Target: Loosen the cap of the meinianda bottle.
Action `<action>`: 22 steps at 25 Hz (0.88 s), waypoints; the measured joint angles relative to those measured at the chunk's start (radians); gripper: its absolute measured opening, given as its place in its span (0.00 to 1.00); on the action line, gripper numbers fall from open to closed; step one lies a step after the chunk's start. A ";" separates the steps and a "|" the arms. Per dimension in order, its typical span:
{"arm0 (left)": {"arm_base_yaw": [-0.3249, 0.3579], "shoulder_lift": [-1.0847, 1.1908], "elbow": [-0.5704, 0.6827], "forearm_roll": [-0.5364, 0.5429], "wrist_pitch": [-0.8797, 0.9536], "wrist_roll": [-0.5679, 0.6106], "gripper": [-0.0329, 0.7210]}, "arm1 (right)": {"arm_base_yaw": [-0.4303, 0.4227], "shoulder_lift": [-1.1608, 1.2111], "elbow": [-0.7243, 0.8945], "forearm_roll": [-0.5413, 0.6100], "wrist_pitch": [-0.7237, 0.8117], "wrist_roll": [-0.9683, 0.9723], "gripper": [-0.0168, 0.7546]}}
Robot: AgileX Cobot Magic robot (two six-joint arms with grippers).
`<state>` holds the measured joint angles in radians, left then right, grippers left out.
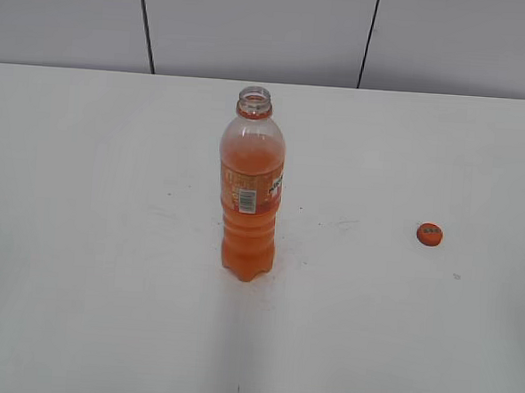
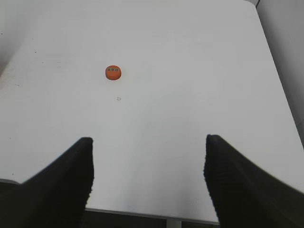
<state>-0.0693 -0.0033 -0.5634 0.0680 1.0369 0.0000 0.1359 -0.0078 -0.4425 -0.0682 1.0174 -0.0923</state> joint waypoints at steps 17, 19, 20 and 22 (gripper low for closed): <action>0.000 0.000 0.000 0.004 -0.002 0.000 0.68 | -0.065 0.000 0.005 -0.004 0.000 0.014 0.73; 0.000 0.000 0.000 0.004 -0.002 0.000 0.68 | -0.088 0.000 0.005 -0.004 0.000 0.014 0.73; 0.000 0.000 0.000 0.004 -0.002 0.000 0.67 | -0.092 0.000 0.005 -0.004 0.000 0.015 0.73; 0.000 0.000 0.000 0.004 -0.002 0.000 0.67 | -0.092 0.000 0.005 -0.005 0.000 0.015 0.73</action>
<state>-0.0693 -0.0033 -0.5632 0.0722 1.0351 0.0000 0.0439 -0.0078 -0.4372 -0.0731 1.0169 -0.0772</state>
